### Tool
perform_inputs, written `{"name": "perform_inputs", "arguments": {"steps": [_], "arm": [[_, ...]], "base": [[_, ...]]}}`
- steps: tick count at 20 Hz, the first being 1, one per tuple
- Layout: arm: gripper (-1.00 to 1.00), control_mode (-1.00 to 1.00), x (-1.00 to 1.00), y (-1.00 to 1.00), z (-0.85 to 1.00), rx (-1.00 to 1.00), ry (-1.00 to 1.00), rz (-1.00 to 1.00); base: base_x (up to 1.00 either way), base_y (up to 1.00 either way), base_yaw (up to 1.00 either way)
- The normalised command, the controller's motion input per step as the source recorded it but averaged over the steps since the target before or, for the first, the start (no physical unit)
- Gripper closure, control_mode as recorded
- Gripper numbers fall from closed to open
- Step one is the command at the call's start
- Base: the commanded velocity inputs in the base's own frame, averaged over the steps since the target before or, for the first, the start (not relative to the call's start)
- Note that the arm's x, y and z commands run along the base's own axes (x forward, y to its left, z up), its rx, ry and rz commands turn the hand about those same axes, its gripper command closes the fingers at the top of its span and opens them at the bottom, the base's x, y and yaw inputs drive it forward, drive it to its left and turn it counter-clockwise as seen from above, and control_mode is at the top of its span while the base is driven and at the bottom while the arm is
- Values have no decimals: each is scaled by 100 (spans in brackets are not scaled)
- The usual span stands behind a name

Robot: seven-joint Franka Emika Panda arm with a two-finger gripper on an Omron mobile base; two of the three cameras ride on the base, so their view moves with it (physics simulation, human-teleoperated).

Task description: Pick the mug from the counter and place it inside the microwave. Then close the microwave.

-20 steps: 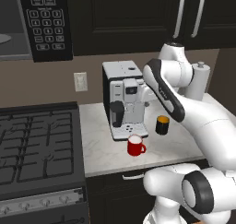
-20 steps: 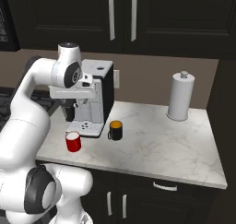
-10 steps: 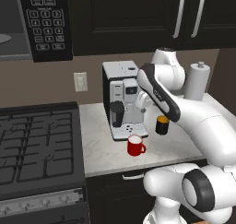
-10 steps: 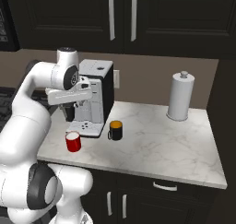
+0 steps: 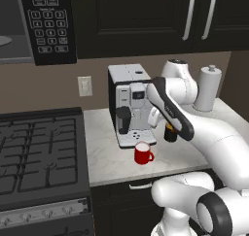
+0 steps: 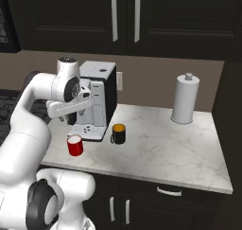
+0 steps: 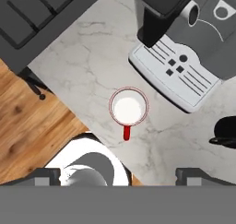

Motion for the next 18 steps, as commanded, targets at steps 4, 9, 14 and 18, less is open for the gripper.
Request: {"name": "perform_inputs", "arguments": {"steps": [4, 9, 14, 18], "arm": [[-100, -100, -21, 0, -11, -6, 0, 8], [-100, -100, 0, 0, -22, -8, 0, 1], [-100, -100, 0, 0, -33, -3, -1, 0], [-100, -100, 0, 0, -35, 0, -11, 0]], "base": [[0, 0, 0], [0, 0, 0], [0, 0, 0], [0, 0, 0]]}}
